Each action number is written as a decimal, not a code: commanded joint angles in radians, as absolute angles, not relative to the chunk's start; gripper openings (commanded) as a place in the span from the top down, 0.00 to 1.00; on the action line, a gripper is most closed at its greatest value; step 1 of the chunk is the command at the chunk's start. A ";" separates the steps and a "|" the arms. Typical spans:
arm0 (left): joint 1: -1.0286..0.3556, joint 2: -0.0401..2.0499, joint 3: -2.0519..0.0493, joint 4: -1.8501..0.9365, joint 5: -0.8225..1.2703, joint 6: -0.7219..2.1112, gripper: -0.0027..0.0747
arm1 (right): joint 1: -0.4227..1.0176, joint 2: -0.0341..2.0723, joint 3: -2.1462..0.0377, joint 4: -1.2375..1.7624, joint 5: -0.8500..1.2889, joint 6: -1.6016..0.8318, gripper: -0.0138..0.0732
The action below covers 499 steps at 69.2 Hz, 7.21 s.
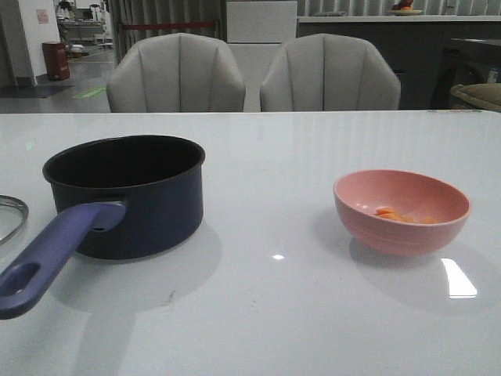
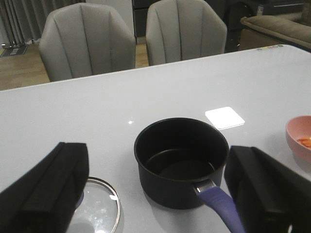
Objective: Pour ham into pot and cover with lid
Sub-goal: 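Move the right gripper toward the pink bowl, then grasp the rim of the pink bowl with the right gripper, then lift the pink bowl and carry it over the saucepan, then tilt the pink bowl to pour the ham slices into the saucepan, then carry the empty pink bowl back and lower it onto the table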
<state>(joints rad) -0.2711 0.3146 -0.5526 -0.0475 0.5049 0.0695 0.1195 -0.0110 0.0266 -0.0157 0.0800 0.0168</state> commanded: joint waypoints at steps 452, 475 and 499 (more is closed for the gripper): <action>-0.402 0.211 -0.444 -0.029 0.485 0.065 0.18 | 0.761 1.664 -1.254 0.441 -0.424 -0.466 0.69; -0.402 0.211 -0.444 -0.029 0.485 0.065 0.18 | 0.508 1.490 -1.254 0.442 0.164 -0.465 0.69; -0.402 0.211 -0.444 -0.029 0.485 0.065 0.18 | 0.160 1.494 -1.252 0.439 0.536 -0.405 0.69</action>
<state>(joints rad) -0.3919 0.2025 -0.4172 -0.0249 0.5574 0.0695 0.2143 1.5357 -1.2226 0.4314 0.5276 -0.4175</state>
